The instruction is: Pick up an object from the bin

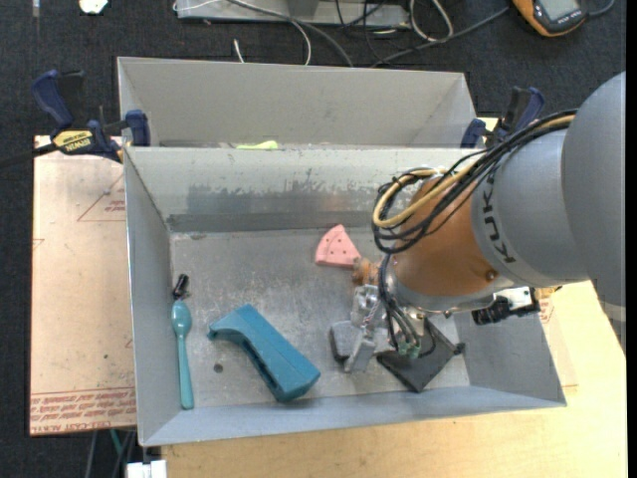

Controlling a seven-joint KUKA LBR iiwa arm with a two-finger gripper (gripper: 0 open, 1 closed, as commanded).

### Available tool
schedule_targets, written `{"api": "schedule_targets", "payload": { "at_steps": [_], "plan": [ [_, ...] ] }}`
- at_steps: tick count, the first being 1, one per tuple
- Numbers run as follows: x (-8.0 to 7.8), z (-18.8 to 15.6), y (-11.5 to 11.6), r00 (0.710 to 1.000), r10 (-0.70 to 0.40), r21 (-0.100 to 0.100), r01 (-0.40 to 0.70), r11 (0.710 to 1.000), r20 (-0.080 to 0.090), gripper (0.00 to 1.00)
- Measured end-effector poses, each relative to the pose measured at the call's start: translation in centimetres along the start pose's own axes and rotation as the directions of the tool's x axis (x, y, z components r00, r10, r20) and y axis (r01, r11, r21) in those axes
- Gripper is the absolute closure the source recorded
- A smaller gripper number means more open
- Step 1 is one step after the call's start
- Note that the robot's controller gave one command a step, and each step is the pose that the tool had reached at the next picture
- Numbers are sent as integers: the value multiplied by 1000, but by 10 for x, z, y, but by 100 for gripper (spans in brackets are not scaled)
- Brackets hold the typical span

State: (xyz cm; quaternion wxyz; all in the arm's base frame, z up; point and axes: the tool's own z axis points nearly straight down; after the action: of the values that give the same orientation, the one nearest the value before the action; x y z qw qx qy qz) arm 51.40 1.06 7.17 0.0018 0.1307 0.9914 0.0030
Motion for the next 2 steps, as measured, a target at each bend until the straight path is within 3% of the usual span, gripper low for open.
{"api": "schedule_targets", "payload": {
  "at_steps": [2],
  "plan": [
    [0,0,0,1000,0,0,0,1000,0,100]
  ]
}}
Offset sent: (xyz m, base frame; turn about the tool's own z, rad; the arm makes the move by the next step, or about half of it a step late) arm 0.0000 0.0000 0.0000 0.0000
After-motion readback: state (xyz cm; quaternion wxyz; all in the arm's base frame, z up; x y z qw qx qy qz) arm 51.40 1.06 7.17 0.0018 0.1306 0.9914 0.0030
